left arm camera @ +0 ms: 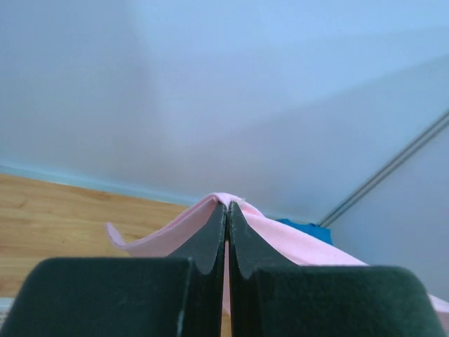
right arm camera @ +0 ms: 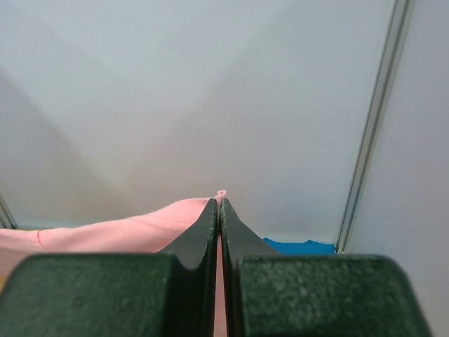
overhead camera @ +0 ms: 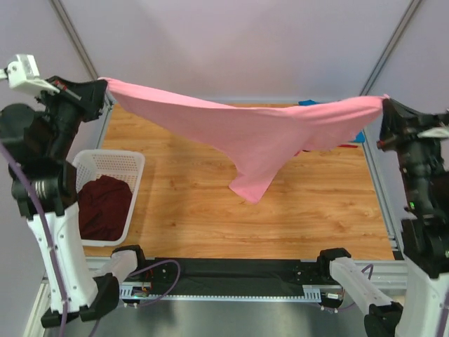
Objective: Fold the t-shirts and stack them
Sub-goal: Flatten the tshirt out
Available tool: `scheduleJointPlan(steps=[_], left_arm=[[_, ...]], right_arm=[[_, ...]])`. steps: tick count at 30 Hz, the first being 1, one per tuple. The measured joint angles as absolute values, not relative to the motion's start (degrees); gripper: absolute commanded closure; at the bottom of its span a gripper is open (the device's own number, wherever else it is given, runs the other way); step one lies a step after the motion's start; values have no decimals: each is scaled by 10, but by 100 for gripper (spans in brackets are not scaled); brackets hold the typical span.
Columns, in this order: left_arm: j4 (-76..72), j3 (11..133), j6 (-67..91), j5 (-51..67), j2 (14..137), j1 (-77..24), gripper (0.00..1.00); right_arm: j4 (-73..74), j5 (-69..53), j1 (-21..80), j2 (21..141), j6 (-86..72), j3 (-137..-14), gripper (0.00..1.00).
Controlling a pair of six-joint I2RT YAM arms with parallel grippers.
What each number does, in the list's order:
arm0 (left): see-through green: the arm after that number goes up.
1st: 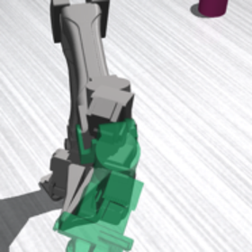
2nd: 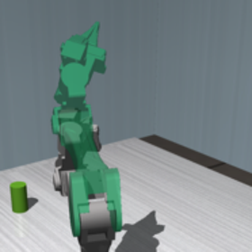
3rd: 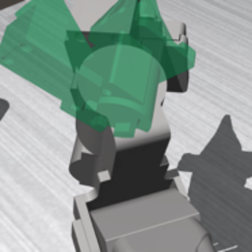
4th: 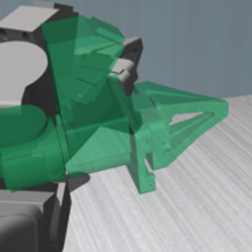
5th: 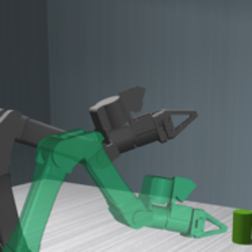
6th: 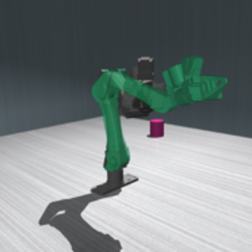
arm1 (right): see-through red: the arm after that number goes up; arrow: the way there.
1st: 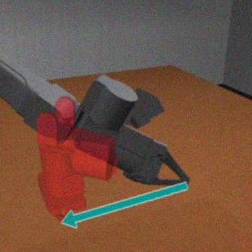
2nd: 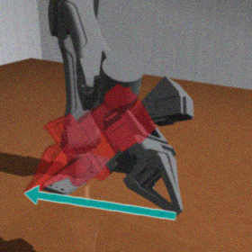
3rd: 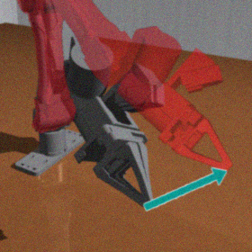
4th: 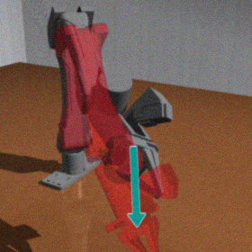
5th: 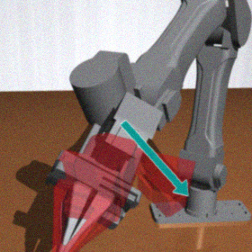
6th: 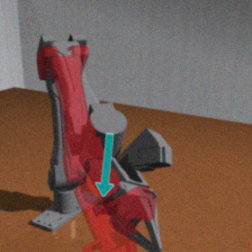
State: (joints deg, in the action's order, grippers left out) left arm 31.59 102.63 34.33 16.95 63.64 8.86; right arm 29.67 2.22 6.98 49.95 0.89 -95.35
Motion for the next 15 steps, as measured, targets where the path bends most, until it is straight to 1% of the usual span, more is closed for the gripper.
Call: scheduleJointPlan(steps=[4, 10, 12, 15], left_arm=[[369, 1034, 353, 175, 556, 88, 100], [438, 1055, 354, 143, 504, 57, 100], [441, 1045, 354, 138, 498, 56, 100], [435, 1005, 350, 129, 505, 56, 100]], right_arm=[[393, 31, 70, 430, 8, -1020, 100], [471, 39, 70, 391, 12, -1130, 100], [461, 47, 70, 382, 23, -1125, 100], [415, 64, 70, 385, 44, -1060, 100]])
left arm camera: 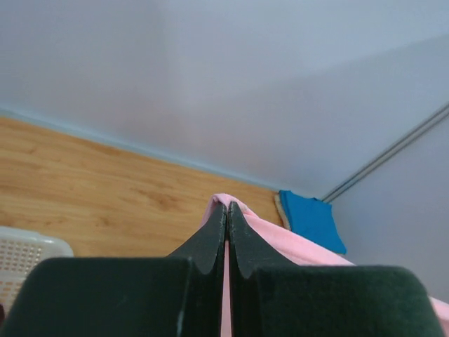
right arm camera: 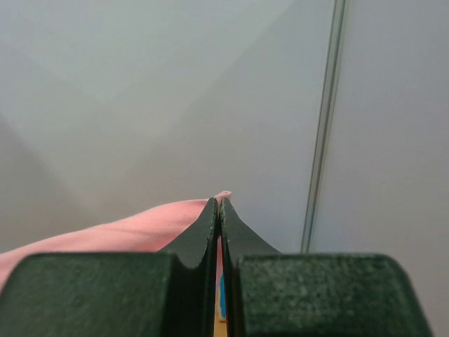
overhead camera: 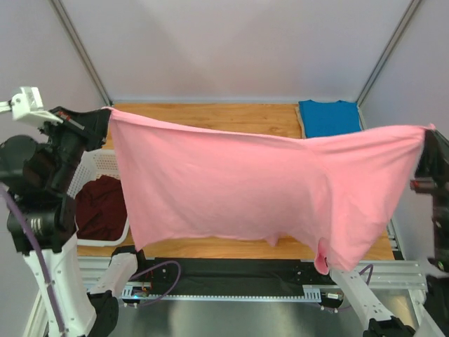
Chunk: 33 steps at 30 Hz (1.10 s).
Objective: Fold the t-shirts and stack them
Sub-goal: Flatten the tshirt out, then fold the tshirt
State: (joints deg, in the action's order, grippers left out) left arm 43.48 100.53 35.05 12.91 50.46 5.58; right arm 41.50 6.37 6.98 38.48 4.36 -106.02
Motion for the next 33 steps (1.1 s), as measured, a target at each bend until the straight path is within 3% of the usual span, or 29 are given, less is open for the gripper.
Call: scheduleJointPlan(steps=[6, 12, 16, 22, 27, 33], left_arm=[[361, 903, 339, 128, 624, 54, 100], [269, 848, 323, 144, 862, 54, 100], [252, 900, 313, 161, 1023, 54, 100], [248, 1082, 289, 160, 1219, 53, 100], [234, 1194, 276, 156, 1310, 54, 100], [204, 1237, 278, 160, 1363, 61, 100]], right_arm=[[244, 70, 70, 485, 89, -835, 100], [81, 40, 61, 732, 109, -706, 100], [-3, 9, 58, 862, 108, -701, 100], [-85, -24, 57, 1025, 99, -752, 100], [-110, -29, 57, 1129, 86, -810, 100], [-107, -29, 57, 1171, 62, -846, 100]])
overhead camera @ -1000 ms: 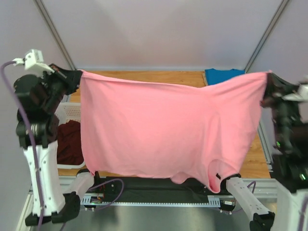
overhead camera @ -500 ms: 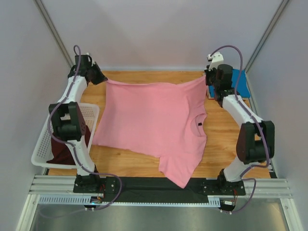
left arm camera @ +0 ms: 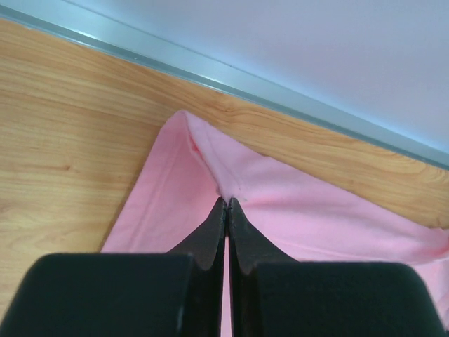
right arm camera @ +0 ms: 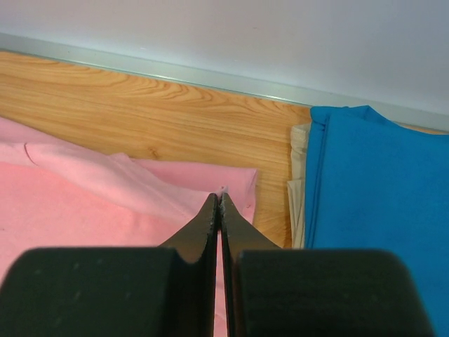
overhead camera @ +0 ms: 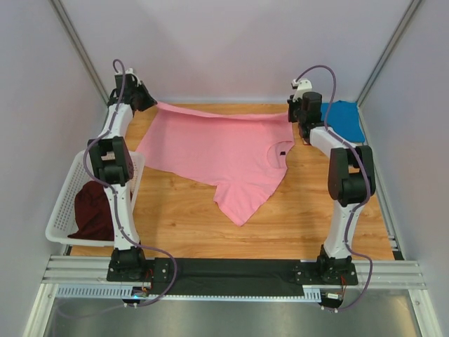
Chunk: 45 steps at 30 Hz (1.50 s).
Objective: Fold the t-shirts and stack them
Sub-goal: Fold the tshirt
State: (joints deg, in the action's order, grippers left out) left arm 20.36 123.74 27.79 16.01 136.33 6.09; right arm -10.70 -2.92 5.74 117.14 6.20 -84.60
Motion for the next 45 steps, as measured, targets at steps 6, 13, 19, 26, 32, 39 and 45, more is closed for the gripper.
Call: scheduleJointPlan(steps=[6, 13, 19, 26, 32, 39, 45], left_arm=[[195, 1247, 284, 166, 1403, 73, 100], [194, 1261, 282, 166, 1430, 75, 100], [199, 1262, 273, 149, 1430, 74, 100], [214, 1257, 260, 121, 1430, 74, 100], [243, 1257, 248, 115, 1430, 74, 100], [272, 1257, 228, 102, 1430, 74, 88], [293, 1257, 218, 95, 1430, 75, 57]], right_arm=[[-87, -31, 59, 1171, 9, -851, 100], [-52, -22, 79, 1144, -30, -819, 100], [-24, 11, 101, 1123, -32, -790, 100], [13, 22, 104, 1075, -48, -746, 100], [32, 25, 120, 1054, -75, -719, 100], [55, 35, 147, 1056, -97, -691, 90], [88, 47, 154, 1056, -130, -691, 69]])
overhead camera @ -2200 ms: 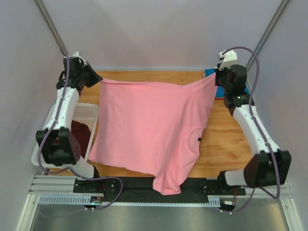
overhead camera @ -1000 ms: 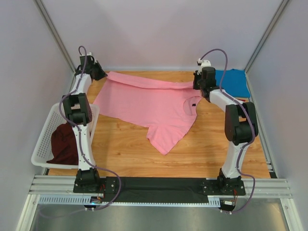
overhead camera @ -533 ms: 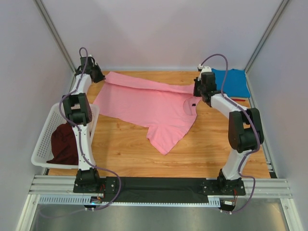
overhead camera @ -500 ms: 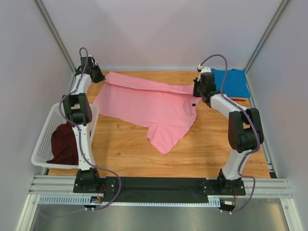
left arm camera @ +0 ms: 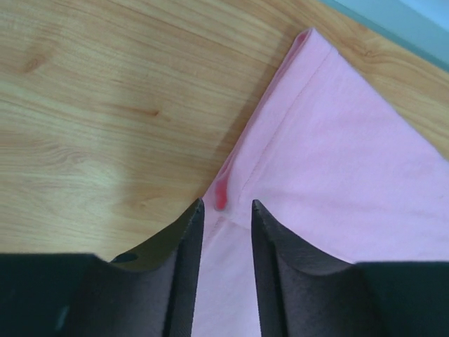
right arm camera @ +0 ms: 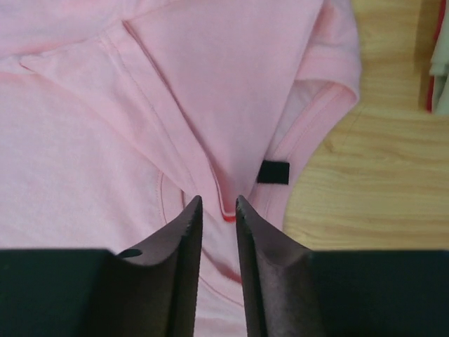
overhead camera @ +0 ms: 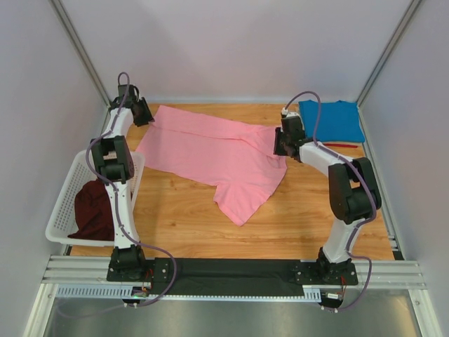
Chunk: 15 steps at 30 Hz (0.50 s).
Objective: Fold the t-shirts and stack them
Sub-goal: Fold the tshirt
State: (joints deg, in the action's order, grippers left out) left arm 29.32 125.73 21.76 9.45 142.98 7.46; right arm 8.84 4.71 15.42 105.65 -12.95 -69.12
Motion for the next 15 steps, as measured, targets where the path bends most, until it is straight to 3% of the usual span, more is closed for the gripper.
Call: scheduleJointPlan(steps=[7, 15], left_arm=[[324, 1232, 217, 85, 1387, 72, 54], [336, 1101, 212, 88, 1185, 33, 54]], right_arm=[[203, 60, 157, 996, -215, -665, 67], [255, 45, 246, 850, -315, -572, 67]])
